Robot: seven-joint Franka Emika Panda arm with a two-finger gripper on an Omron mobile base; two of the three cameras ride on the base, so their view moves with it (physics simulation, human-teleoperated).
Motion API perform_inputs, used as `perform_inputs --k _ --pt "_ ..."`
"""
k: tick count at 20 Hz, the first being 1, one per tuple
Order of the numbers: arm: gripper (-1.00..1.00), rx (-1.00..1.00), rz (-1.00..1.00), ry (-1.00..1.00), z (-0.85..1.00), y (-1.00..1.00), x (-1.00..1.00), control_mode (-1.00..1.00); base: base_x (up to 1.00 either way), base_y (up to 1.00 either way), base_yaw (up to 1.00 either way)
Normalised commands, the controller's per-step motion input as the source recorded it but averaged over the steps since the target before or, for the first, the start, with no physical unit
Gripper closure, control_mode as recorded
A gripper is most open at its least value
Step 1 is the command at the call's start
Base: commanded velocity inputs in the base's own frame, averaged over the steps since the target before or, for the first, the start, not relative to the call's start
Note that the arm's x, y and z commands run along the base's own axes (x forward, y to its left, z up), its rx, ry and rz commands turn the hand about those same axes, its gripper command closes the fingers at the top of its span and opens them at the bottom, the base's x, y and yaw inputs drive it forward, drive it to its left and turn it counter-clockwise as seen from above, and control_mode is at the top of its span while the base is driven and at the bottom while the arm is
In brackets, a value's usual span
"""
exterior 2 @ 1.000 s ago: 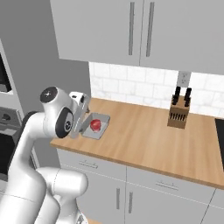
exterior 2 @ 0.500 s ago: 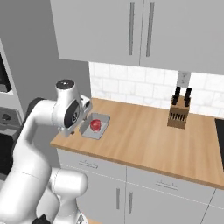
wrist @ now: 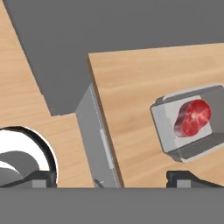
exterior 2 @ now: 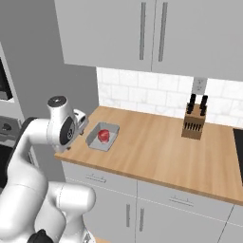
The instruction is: Take the meat container that has the steak and place it on the second highest rack of the freezer. Then take the vegetable container that has the lemon wedge and lemon and place it on the highest rack of the freezer.
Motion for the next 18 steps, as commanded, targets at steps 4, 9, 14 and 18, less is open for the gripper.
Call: perform_inputs --k 4,9,14,18 --pt "-1.0 0.0 -0.07 0.0 -0.03 -0.04 0.35 -1.0 0.0 0.0 0.0" --pt "-1.0 0.0 -0.04 0.0 -0.06 -0.01 0.52 -1.0 0.0 0.0 0.0" --pt "-1.0 0.0 0.0 0.04 -0.23 -0.1 0.34 -1.0 0.0 0.0 0.0" --pt "-1.0 0.0 0.0 0.07 -0.34 -0.17 0.13 -1.0 0.0 0.0 0.0"
